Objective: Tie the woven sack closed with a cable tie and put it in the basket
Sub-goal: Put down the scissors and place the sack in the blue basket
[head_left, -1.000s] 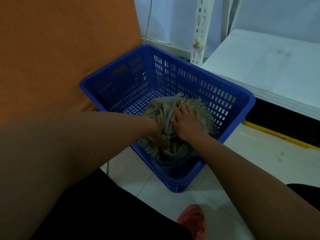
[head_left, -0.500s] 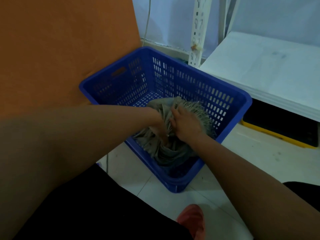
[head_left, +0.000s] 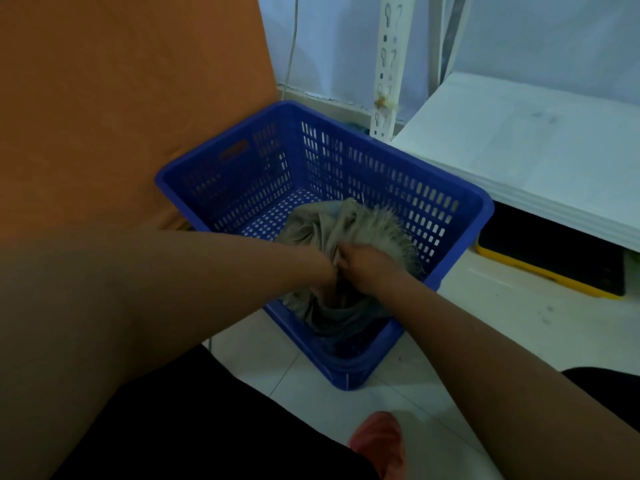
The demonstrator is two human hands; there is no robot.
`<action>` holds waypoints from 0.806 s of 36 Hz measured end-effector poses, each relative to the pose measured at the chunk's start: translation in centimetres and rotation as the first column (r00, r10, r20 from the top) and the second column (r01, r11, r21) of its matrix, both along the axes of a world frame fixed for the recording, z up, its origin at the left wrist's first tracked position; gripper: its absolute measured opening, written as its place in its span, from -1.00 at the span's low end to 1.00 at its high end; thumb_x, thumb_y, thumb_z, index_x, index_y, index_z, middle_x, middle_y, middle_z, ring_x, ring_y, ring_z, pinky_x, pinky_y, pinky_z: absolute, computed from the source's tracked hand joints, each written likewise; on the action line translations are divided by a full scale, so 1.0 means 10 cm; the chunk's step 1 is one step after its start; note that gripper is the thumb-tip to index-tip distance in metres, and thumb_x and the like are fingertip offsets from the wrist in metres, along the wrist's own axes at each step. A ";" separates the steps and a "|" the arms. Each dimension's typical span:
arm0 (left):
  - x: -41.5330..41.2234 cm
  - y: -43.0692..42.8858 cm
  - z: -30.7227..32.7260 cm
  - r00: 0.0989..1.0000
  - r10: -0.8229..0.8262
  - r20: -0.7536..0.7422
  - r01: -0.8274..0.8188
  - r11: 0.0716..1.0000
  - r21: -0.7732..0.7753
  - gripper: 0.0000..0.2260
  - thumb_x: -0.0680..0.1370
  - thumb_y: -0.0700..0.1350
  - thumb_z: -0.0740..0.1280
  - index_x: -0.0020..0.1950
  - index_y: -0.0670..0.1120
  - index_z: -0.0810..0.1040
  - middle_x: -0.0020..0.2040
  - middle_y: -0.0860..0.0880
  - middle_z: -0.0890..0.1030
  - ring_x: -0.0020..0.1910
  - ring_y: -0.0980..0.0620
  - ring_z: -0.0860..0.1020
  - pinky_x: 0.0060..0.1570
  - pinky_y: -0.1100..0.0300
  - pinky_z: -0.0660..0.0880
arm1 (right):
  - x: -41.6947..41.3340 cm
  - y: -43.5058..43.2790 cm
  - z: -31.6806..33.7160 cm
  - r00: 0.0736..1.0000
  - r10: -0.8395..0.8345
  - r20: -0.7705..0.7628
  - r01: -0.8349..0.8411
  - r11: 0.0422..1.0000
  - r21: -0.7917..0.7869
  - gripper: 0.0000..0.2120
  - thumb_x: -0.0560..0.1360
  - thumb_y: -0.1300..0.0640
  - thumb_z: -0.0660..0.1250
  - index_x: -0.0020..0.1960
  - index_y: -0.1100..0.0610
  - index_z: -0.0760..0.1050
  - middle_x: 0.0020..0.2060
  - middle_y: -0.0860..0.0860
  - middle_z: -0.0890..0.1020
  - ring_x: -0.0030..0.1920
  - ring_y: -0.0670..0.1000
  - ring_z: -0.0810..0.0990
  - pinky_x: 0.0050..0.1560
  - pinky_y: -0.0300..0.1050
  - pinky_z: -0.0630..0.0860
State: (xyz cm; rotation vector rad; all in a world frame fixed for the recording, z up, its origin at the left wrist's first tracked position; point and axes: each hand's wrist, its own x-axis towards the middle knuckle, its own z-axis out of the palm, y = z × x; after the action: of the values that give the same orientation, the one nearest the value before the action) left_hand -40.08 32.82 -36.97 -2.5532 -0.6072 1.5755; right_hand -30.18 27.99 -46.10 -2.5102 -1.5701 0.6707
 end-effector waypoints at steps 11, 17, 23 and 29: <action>-0.09 -0.09 -0.10 0.981 0.127 -0.149 -0.133 0.990 -0.033 -0.56 0.71 -0.03 -0.01 0.53 -0.25 0.16 0.49 -0.18 0.30 0.43 -0.12 0.33 0.28 0.12 0.34 | -0.03 0.06 -0.05 0.973 0.013 0.231 -0.025 0.998 0.051 -0.55 0.66 -0.05 0.06 0.48 0.13 0.30 0.40 0.16 0.42 0.40 0.18 0.38 0.39 0.20 0.32; -0.11 0.03 -0.10 0.971 0.230 -0.073 -0.238 0.959 -0.151 -0.82 0.65 -0.03 0.22 -0.03 -0.08 0.53 -0.08 -0.05 0.54 -0.20 0.03 0.47 0.00 0.13 0.42 | -0.02 0.06 0.04 0.996 -0.015 0.091 0.012 0.999 0.038 -0.69 0.67 0.05 0.12 0.27 0.17 0.51 0.18 0.17 0.62 0.11 0.17 0.61 0.12 0.01 0.51; -0.09 -0.17 -0.19 0.946 -0.107 -0.305 0.080 0.992 -0.101 -0.61 0.71 -0.15 -0.02 0.46 -0.33 0.26 0.47 -0.22 0.33 0.18 -0.11 0.40 0.37 0.04 0.28 | -0.07 0.02 0.03 0.997 0.039 -0.073 -0.049 0.989 -0.137 -0.59 0.66 -0.07 0.13 0.40 0.10 0.46 0.34 0.15 0.54 0.27 0.17 0.54 0.29 0.07 0.46; 0.00 0.02 -0.27 0.996 -0.059 -0.072 0.072 0.978 0.194 -0.16 0.59 0.25 0.18 0.58 -0.17 -0.25 0.59 -0.24 -0.16 0.56 -0.22 -0.08 0.44 -0.20 0.08 | -0.02 0.09 0.05 0.963 -0.113 0.245 0.065 0.979 0.195 -0.59 0.64 0.01 0.12 0.42 0.16 0.36 0.35 0.18 0.48 0.33 0.21 0.45 0.27 0.17 0.45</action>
State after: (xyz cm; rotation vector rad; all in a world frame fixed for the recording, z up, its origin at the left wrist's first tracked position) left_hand -40.11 33.04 -39.62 -2.3445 -0.6305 1.4905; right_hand -30.38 28.89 -45.59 -2.5872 -1.5008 0.1839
